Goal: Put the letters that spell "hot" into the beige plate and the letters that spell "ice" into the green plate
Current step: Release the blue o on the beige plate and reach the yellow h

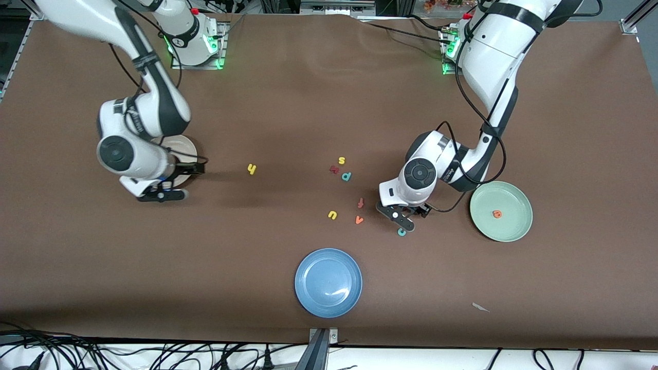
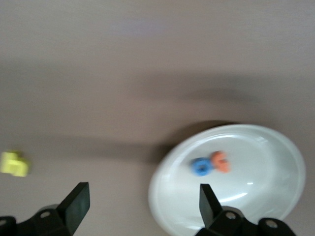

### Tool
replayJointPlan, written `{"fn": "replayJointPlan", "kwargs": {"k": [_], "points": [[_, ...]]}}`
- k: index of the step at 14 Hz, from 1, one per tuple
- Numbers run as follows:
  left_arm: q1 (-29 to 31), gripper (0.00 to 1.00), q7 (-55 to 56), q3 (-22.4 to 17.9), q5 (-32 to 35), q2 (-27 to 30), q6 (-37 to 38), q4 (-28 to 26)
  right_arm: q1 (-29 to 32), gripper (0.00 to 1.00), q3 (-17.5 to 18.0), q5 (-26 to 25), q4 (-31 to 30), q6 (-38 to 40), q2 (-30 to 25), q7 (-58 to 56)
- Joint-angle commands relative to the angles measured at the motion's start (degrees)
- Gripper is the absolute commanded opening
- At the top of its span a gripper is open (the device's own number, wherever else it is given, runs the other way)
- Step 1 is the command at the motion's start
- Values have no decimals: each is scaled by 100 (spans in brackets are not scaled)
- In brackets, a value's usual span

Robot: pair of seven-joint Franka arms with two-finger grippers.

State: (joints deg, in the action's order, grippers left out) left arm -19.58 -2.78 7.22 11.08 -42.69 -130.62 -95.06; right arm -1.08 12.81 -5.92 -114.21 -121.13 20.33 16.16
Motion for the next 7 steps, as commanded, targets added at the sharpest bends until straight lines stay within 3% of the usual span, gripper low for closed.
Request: {"fn": "replayJointPlan", "kwargs": {"k": [1, 3, 7], "points": [[-2, 66, -56, 7, -298, -20, 28, 49, 20, 99, 492, 29, -93, -304, -29, 1235], [-2, 58, -47, 7, -343, -29, 28, 58, -41, 99, 765, 21, -154, -682, 163, 2011], [-2, 47, -47, -1, -343, -38, 28, 67, -243, 98, 811, 21, -540, -1657, 419, 2681]]}}
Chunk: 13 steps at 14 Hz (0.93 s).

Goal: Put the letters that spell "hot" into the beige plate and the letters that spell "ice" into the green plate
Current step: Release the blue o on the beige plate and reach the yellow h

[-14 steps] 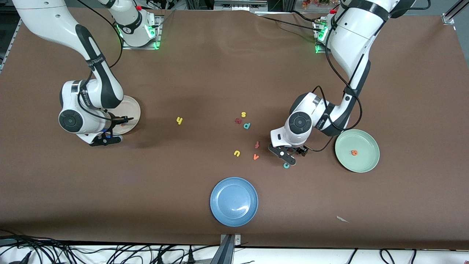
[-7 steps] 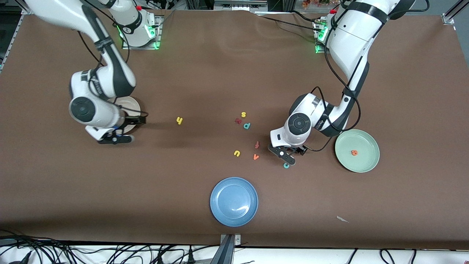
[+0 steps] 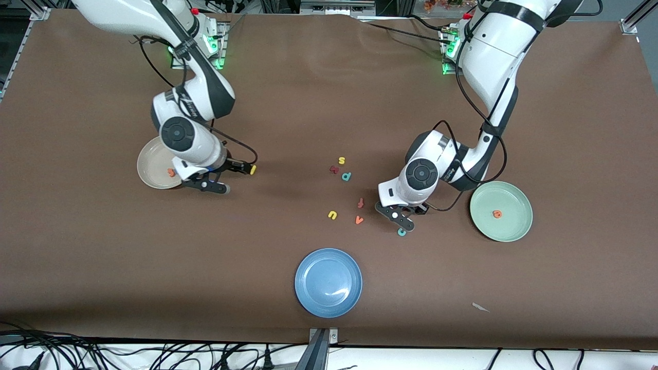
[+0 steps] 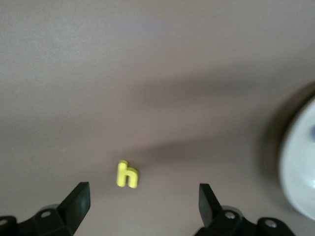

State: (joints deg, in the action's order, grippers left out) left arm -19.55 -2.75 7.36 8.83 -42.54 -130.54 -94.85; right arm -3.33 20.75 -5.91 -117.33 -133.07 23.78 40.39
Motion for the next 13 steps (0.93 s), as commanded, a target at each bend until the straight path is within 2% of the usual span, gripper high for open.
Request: {"fn": "replayJointPlan", "kwargs": {"k": [1, 4, 7, 8, 10, 13], "points": [[-5, 43, -41, -7, -119, -52, 20, 45, -53, 97, 16, 20, -307, -683, 152, 346], [-5, 32, -32, -7, -127, -87, 20, 45, -203, 93, 16, -6, -405, -931, 302, 443], [-5, 29, 3, -16, -119, -123, 11, 63, -369, 92, 8, -50, -431, -1106, 452, 698], [-5, 25, 3, -16, -119, -140, 11, 72, -387, 84, -1, -59, -440, -1107, 461, 690], [-5, 18, 3, -16, -119, -149, 11, 72, -379, 75, -19, -138, -475, -1115, 505, 689], [-5, 9, 11, -16, -119, -149, 11, 72, -387, 69, -45, -234, -484, -1107, 505, 681]]}}
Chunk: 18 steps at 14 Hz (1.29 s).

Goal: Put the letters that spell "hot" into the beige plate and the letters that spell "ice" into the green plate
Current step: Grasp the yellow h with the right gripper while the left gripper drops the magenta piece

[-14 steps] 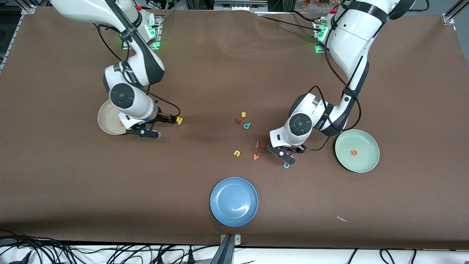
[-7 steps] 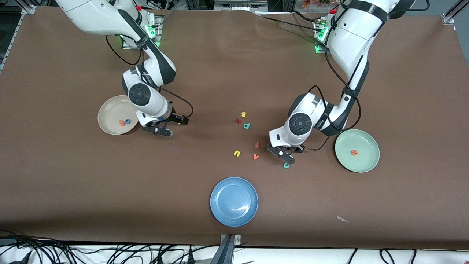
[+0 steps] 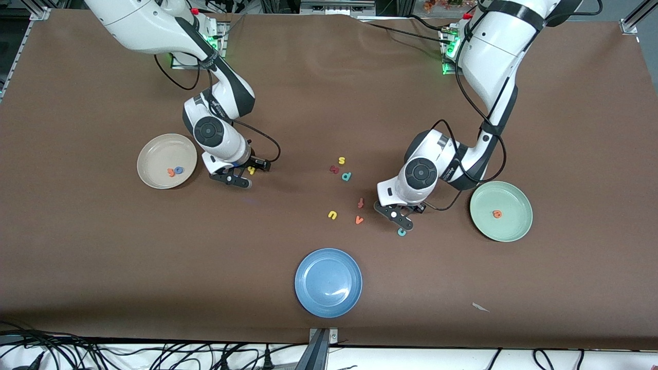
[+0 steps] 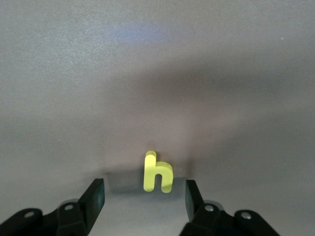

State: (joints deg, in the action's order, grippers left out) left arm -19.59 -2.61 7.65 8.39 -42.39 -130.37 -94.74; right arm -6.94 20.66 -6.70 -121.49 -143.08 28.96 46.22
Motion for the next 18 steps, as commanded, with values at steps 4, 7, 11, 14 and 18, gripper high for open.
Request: {"fn": "replayJointPlan", "kwargs": {"k": [4, 7, 11, 14, 18], "points": [[34, 0, 375, -44, -92, -77, 38, 174, -27, 69, -141, -543, -129, -106, -22, 107], [104, 0, 788, -79, -600, -33, 248, 385, -27, 64, -141, -543, -129, -106, -13, 116], [508, 0, 1096, -79, -935, 396, 1204, 403, -27, 35, -141, -543, -129, -97, -13, 116], [886, 0, 1035, -71, -909, 626, 1873, 412, -18, 19, -141, -543, -129, -71, -22, 116], [1491, 0, 904, -88, -874, 740, 2463, 403, -18, 16, -141, -535, -68, 210, -162, 116]]}}
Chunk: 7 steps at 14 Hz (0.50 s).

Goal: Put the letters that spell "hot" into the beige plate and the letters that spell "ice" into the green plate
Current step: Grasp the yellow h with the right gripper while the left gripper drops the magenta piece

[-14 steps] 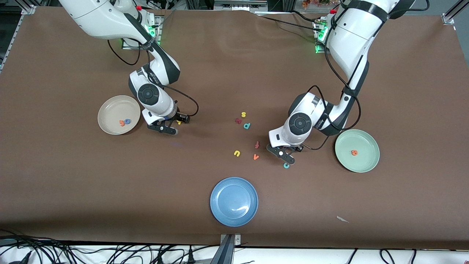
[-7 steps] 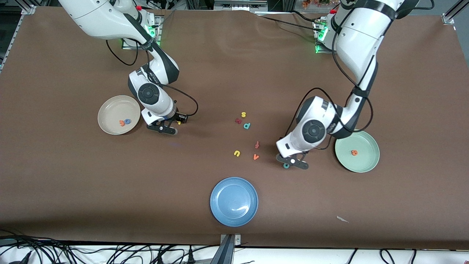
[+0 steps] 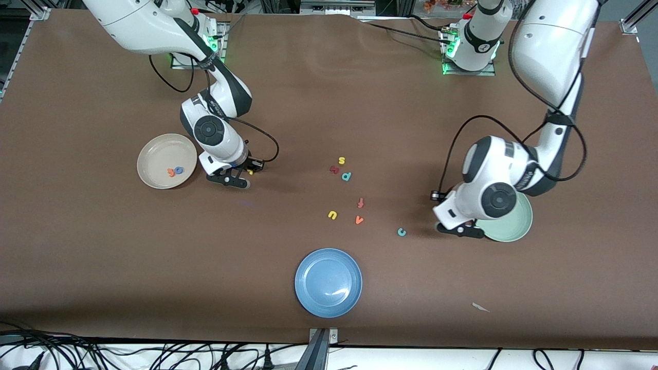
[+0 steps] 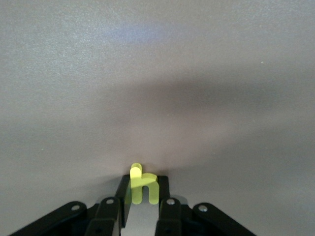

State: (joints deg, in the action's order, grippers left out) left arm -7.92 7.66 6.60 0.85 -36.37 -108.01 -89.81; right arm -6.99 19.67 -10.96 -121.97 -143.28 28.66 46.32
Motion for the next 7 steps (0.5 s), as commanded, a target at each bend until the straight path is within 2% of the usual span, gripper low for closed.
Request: {"fn": "replayJointPlan", "kwargs": {"k": [1, 2, 5, 6, 7], "points": [[509, 0, -272, 26, -120, 130, 236, -98, -12, 16, -42, -108, -3, 335, -219, 88], [668, 0, -387, 17, -129, 121, 236, -124, -4, 16, -60, -108, 93, 493, -316, 53], [1020, 0, -511, 17, -120, 69, 367, -160, 23, 16, -156, -108, 751, 1747, -440, -280], [1073, 0, -537, 8, -120, 42, 377, -160, 23, 16, -305, -108, 979, 2186, -457, -525], [1126, 5, -616, 8, -85, -19, 377, -151, 23, 16, -445, -82, 1138, 2495, -466, -902]]}}
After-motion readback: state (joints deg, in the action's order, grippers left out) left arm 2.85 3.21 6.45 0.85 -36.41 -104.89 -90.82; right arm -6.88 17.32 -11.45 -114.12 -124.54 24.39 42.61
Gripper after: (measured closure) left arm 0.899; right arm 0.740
